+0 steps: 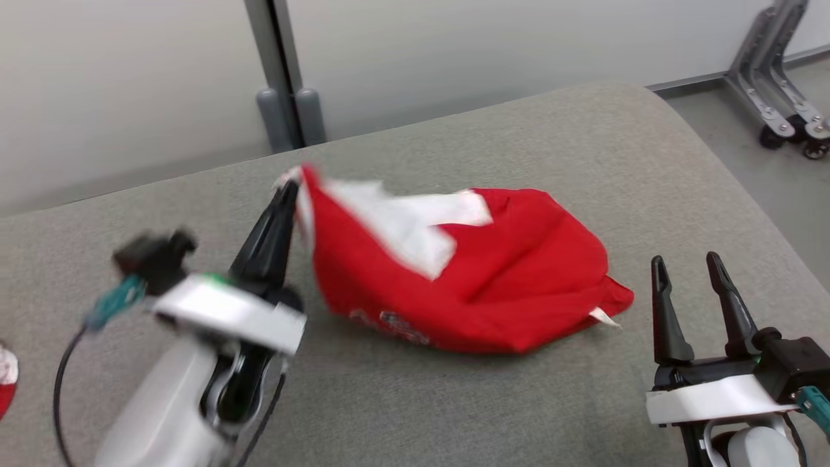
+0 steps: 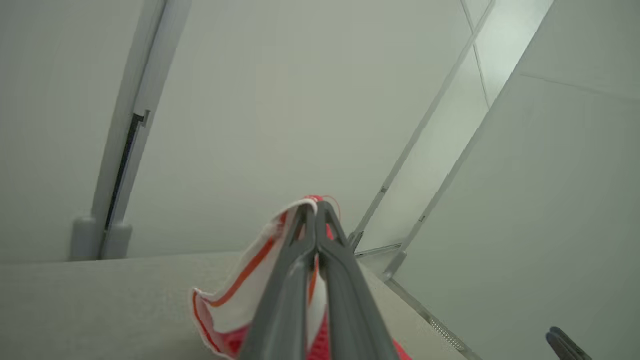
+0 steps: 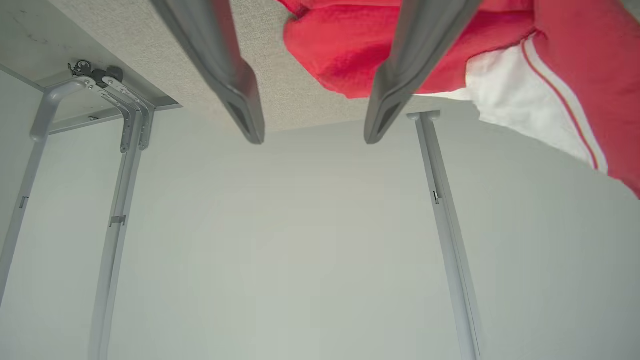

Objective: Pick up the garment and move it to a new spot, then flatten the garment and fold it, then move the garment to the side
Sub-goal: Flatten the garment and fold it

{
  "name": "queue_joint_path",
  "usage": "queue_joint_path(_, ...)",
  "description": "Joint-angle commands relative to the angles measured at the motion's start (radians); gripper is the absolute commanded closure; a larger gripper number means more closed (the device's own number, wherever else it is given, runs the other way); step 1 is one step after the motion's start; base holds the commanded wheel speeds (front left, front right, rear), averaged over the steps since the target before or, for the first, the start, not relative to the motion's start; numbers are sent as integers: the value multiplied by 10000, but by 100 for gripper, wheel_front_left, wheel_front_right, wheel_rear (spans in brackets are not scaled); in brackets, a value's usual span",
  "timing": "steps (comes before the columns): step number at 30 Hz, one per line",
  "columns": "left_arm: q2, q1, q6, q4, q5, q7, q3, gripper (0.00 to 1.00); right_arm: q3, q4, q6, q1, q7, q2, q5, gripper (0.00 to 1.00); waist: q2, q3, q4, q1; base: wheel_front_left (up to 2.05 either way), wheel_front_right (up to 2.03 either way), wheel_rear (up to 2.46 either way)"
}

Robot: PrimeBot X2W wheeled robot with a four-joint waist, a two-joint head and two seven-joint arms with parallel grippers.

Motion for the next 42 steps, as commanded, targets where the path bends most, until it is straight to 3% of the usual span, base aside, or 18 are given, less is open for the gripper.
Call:
queue_joint_path(1, -50, 385, 15, -183, 1, 0, 332, 100, -88, -37, -3, 93, -8, -26, -23, 0, 0, 93, 201, 0, 0, 0, 0)
queue_joint_path(8, -587, 3801, -103, -752, -173, 0, 2536, 100, -358, -135, -3, 142, -8, -16, -371, 0, 0, 335, 966, 0, 0, 0, 0)
queue_joint_path(13, -965, 4797, -116, -287, -789, 64, 3044, 100, -381, -175, -3, 13, -8, -21, -472, 0, 0, 412, 1335, 0, 0, 0, 0)
queue_joint_path(15, -864, 5038, -122, -222, -1021, 372, 2714, 51, -376, -162, -3, 2, -8, -27, -469, 0, 0, 410, 1437, 0, 0, 0, 0)
queue_joint_path(18, -529, 5385, -102, 22, -993, 453, 2534, 47, -351, -140, -3, 27, -8, -23, -488, 0, 0, 376, 1538, 0, 0, 0, 0)
queue_joint_path(19, -465, 5440, -101, 147, -893, 477, 2472, 51, -349, -132, -3, 51, -8, -24, -489, 0, 0, 364, 1559, 0, 0, 0, 0)
queue_joint_path(20, -378, 5485, 17, 279, -757, 498, 2432, 43, -346, -118, -3, 80, -8, -26, -486, 0, 0, 351, 1578, 0, 0, 0, 0)
queue_joint_path(21, -278, 5508, 127, 372, -612, 500, 2381, 0, -336, -112, -3, 110, -8, -24, -485, 0, 0, 339, 1590, 0, 0, 0, 0)
queue_joint_path(25, -10, 5499, 475, 205, -312, 437, 2452, 0, -298, -101, -3, 162, -8, -24, -454, 0, 0, 303, 1588, 0, 0, 0, 0)
queue_joint_path(29, 619, 5048, 869, -501, 382, 502, 2442, 0, -310, -111, -3, 191, -8, -22, -424, 0, 0, 320, 1564, 0, 0, 0, 0)
queue_joint_path(33, 1199, 4218, 908, -1058, 741, 1083, 2317, 0, -352, -129, -3, 177, -8, -21, -456, 0, 0, 429, 1585, 0, 0, 0, 0)
queue_joint_path(40, 2261, 930, 194, -1111, 1243, 3906, 1152, 0, -104, -225, -3, -285, -8, -21, -392, 0, 0, 1076, 1335, 0, 0, 0, 0)
queue_joint_path(42, 2414, -430, -22, -497, 730, 5533, 581, 0, -4, -250, -3, -556, -8, -27, -293, 0, 0, 1450, 1035, 0, 0, 0, 0)
